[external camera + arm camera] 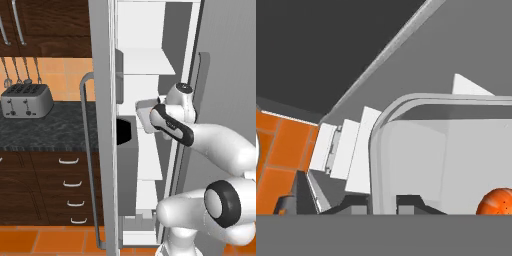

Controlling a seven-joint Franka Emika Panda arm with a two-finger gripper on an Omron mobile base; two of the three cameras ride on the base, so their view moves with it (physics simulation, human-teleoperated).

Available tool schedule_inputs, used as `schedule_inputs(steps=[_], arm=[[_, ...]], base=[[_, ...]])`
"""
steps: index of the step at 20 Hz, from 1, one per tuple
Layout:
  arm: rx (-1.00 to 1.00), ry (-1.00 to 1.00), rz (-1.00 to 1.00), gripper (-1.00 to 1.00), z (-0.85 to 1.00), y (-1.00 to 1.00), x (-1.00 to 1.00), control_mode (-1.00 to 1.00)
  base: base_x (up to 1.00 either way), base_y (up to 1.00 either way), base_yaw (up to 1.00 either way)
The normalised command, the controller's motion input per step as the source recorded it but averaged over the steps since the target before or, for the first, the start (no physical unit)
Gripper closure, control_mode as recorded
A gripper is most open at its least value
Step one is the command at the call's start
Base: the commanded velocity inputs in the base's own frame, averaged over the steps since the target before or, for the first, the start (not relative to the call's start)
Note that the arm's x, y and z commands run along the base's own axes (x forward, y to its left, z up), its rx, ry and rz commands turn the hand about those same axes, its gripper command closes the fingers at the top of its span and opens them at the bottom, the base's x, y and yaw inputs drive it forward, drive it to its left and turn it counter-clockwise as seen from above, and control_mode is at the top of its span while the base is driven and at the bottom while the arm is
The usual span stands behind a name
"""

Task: Take the meat container that has the shrimp and place it on the second highest rack of the freezer. Then take the vegetable container that has the tomato and corn and place it on the highest rack of the freezer.

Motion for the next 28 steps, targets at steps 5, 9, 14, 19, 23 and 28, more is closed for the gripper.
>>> schedule_inputs(steps=[5,9,14,19,23,28], arm=[[0.0,0.0,0.0,1.0,-0.1,0.03,0.63,-1.0],[0.0,0.0,-0.02,1.0,-0.29,0.0,0.61,-1.0],[0.0,0.0,-0.09,1.0,-0.28,0.0,0.62,-1.0],[0.0,0.0,-0.13,1.0,-0.28,0.0,0.7,-1.0],[0.01,0.0,-0.08,1.0,-0.23,-0.11,0.89,-1.0],[0.0,0.0,-0.05,1.0,-0.35,-0.04,0.94,-1.0]], base=[[0.0,0.0,0.0],[0.0,0.0,0.0],[0.0,0.0,0.0],[0.0,0.0,0.0],[0.0,0.0,0.0],[0.0,0.0,0.0]])
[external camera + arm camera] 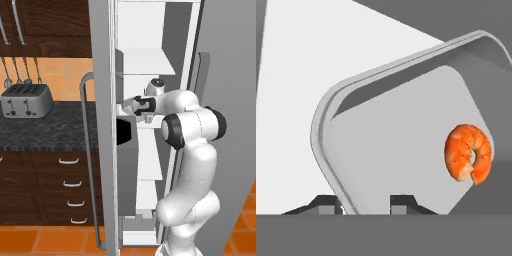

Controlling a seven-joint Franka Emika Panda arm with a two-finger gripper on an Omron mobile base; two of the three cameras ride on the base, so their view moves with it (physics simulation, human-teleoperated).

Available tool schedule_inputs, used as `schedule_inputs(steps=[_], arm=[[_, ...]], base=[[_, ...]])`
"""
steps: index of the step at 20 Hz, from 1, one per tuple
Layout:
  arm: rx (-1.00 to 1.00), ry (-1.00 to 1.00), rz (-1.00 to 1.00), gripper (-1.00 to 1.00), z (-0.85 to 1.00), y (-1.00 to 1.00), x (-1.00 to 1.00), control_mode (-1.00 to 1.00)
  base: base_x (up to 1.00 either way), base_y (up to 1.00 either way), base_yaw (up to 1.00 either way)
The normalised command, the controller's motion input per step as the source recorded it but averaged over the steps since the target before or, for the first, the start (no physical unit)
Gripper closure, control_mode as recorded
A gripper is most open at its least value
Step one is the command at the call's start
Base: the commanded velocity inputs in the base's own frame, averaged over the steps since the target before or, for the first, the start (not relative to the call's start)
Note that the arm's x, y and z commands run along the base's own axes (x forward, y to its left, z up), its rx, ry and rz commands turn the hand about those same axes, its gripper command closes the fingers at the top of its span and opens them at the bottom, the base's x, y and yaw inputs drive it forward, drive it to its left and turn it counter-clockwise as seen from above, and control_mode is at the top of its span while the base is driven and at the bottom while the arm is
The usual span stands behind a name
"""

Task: Take the meat container that has the shrimp and place it on the second highest rack of the freezer. Then take the vegetable container that has the tomato and corn and place it on the highest rack of the freezer.

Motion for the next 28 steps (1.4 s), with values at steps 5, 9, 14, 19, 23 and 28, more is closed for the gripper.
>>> schedule_inputs(steps=[5,9,14,19,23,28], arm=[[0.0,-0.04,-0.02,-1.0,-0.44,0.0,0.42,-1.0],[-0.04,-0.11,0.0,-1.0,-0.51,0.0,-0.35,-1.0],[-0.03,-0.29,0.0,-1.0,-0.17,0.0,-0.19,-1.0],[0.0,-0.27,0.0,-1.0,0.39,-0.02,-0.66,-1.0],[0.0,-0.07,0.01,-1.0,0.56,0.0,-0.84,-1.0],[0.0,0.0,0.01,-1.0,0.96,-0.11,-0.9,-1.0]], base=[[0.0,0.0,0.0],[0.0,0.0,0.0],[0.0,0.0,0.0],[0.0,0.0,0.0],[0.0,0.0,0.0],[0.0,0.0,0.0]])
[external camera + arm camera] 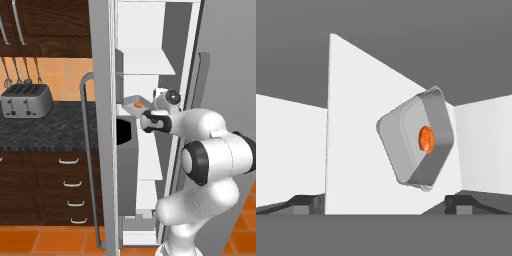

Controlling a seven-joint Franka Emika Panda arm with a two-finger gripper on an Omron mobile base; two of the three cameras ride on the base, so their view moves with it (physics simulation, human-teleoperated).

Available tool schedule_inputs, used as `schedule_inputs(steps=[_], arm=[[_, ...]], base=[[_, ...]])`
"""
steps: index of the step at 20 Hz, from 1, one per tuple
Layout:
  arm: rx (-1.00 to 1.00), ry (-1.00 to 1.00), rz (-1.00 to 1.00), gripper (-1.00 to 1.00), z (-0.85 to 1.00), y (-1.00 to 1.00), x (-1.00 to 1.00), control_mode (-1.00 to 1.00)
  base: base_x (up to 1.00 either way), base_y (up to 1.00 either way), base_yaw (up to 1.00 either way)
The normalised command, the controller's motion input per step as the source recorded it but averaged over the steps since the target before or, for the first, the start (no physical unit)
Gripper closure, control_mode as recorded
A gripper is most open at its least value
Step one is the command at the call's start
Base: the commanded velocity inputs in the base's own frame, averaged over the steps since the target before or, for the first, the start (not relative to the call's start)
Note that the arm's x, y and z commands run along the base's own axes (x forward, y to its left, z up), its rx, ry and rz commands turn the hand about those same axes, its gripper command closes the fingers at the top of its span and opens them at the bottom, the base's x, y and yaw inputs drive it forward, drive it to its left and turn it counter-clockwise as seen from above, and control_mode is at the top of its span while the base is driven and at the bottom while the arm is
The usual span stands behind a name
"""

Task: Take the meat container that has the shrimp and place it on the second highest rack of the freezer. Then take the vegetable container that has the tomato and corn and place it on the highest rack of the freezer.

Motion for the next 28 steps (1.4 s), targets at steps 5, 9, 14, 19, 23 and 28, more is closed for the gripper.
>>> schedule_inputs(steps=[5,9,14,19,23,28], arm=[[0.0,0.13,0.08,-1.0,0.53,-0.02,-1.0,-1.0],[0.0,0.1,0.13,-1.0,0.33,-0.05,-1.0,-1.0],[-0.01,0.0,0.12,-1.0,0.65,-0.03,-1.0,-1.0],[-0.01,0.0,0.1,-1.0,0.43,0.0,-1.0,-1.0],[-0.1,0.17,0.07,-1.0,-0.05,0.04,-0.97,-1.0],[-0.1,0.15,-0.05,-1.0,-0.1,0.08,-0.95,-1.0]], base=[[0.0,0.0,0.0],[0.0,0.0,0.0],[0.0,0.0,0.0],[0.0,0.0,0.0],[0.0,0.0,0.0],[0.0,0.0,0.0]])
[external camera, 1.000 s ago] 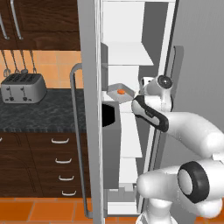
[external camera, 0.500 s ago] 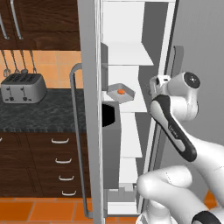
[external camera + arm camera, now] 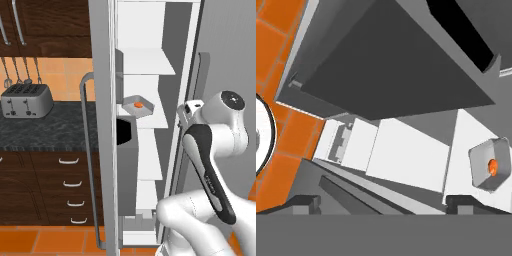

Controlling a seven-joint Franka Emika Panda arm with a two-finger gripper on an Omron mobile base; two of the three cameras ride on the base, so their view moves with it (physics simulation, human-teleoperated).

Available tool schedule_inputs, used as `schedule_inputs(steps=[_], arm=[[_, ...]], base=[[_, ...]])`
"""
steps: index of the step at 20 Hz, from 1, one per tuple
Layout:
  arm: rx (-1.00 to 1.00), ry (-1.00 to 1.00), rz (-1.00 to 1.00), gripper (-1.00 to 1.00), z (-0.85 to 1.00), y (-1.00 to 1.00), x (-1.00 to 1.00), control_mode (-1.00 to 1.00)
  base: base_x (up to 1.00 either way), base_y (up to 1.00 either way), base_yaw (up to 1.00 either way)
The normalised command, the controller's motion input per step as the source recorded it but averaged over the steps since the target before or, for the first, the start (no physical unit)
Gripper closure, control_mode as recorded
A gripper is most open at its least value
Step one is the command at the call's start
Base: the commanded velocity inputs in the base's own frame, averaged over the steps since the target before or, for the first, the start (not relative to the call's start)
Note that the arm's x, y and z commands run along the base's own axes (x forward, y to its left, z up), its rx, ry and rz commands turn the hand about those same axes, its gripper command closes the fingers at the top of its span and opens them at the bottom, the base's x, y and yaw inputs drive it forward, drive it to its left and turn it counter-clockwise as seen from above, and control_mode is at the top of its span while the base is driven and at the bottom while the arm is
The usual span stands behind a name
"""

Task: Take the meat container that has the shrimp and place it on the second highest rack of the freezer. Then take the vegetable container that has the tomato and corn and place it on the highest rack of the freezer.

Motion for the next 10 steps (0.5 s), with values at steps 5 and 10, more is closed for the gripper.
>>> schedule_inputs(steps=[5,10], arm=[[-0.03,0.0,-0.27,-1.0,-0.21,0.0,-0.73,-1.0],[0.0,0.0,-0.04,-1.0,-0.02,0.0,-0.05,1.0]], base=[[0.0,0.0,0.0],[-0.24,0.0,0.0]])
